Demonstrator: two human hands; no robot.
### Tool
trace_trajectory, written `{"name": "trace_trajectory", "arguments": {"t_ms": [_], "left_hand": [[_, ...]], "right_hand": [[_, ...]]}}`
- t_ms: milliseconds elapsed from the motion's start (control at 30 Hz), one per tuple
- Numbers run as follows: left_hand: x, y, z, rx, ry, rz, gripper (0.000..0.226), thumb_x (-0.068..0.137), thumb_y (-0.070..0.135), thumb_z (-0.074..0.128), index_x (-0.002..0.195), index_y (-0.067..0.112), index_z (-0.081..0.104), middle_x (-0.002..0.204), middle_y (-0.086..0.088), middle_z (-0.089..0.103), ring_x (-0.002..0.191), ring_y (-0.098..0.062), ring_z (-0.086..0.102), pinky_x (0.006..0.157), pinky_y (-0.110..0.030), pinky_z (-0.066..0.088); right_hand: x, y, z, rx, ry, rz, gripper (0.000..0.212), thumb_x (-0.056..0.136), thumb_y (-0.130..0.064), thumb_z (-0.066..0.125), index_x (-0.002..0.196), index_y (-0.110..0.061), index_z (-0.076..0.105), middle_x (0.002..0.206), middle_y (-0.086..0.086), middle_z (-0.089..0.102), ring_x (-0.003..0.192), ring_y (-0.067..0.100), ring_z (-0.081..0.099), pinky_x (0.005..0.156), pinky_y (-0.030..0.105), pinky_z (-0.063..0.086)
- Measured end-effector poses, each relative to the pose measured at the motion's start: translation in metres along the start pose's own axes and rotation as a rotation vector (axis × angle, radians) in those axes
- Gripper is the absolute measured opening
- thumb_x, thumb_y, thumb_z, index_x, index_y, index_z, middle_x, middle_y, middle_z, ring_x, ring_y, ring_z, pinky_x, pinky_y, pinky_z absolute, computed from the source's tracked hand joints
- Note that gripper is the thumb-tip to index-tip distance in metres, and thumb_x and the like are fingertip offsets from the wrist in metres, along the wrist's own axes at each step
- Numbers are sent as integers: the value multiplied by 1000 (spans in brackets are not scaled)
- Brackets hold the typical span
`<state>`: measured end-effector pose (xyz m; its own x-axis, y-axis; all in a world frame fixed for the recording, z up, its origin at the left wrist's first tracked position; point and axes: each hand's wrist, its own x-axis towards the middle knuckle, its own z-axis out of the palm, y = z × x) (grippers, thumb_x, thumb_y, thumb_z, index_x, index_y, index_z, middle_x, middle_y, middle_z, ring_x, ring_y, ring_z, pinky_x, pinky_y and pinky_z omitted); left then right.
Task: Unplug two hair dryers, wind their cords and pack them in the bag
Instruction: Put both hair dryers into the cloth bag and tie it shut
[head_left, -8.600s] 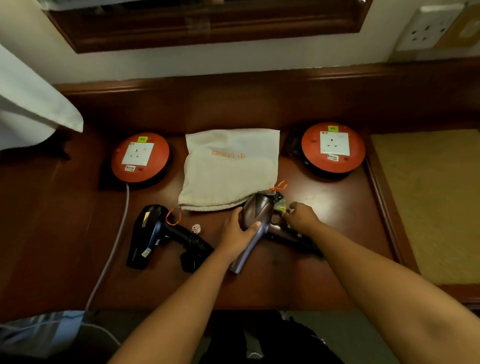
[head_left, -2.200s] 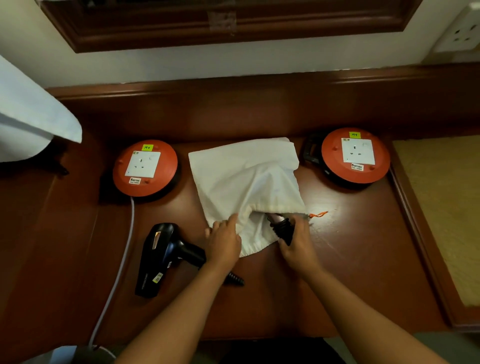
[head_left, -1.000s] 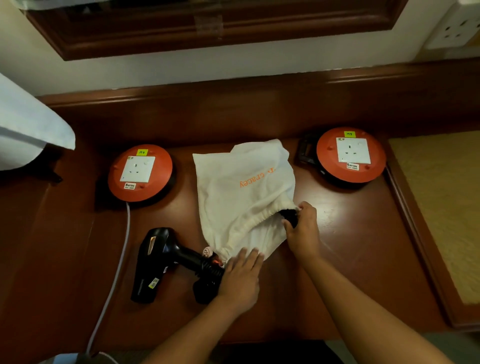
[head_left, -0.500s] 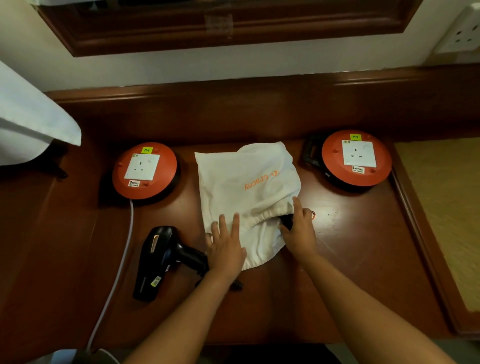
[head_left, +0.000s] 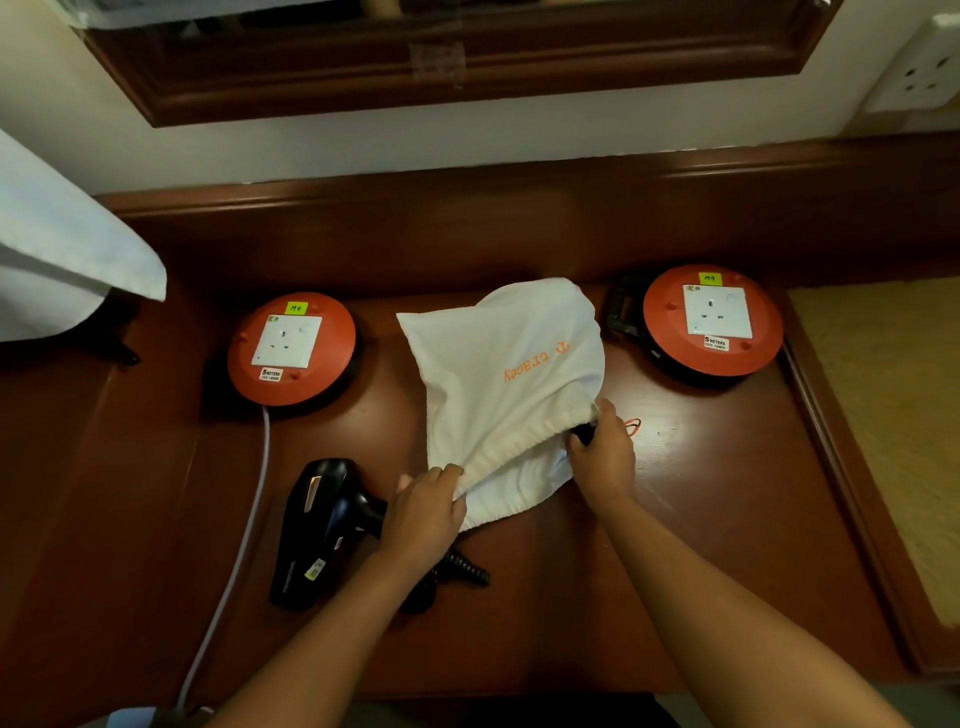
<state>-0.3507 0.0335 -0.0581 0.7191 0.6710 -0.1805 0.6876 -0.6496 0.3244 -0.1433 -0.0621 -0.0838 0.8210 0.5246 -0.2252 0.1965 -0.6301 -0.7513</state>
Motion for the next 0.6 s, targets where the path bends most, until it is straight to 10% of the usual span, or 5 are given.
{"name": "trace_trajectory", "arguments": {"t_ms": [267,400,600], "left_hand": [[33,-20,-28,-287,227,-271,36,79,-12,54,110,5,64,108,-13,52,89,-32,57,67,-33,43],[43,-27,-34,-419,312,-358,29,78,-13,52,98,4,65,109,-13,51,89,-28,56,74,-30,43],[36,-33,-33,-443,269,-379,28,81,-9,54,102,7,64,107,-9,56,89,-26,57,74,-36,50]], "right_hand": [[1,14,-16,-231,-136,-71,50,81,-16,71,127,-8,52,121,9,58,114,28,53,89,36,44],[0,20,-26,-342,-38,-151,14,81,-11,70,91,-3,65,102,14,57,93,30,56,75,34,46],[-10,10,-32,-164,-40,-68,12,97,-20,48,89,-16,38,74,3,55,63,22,51,51,32,39]]}}
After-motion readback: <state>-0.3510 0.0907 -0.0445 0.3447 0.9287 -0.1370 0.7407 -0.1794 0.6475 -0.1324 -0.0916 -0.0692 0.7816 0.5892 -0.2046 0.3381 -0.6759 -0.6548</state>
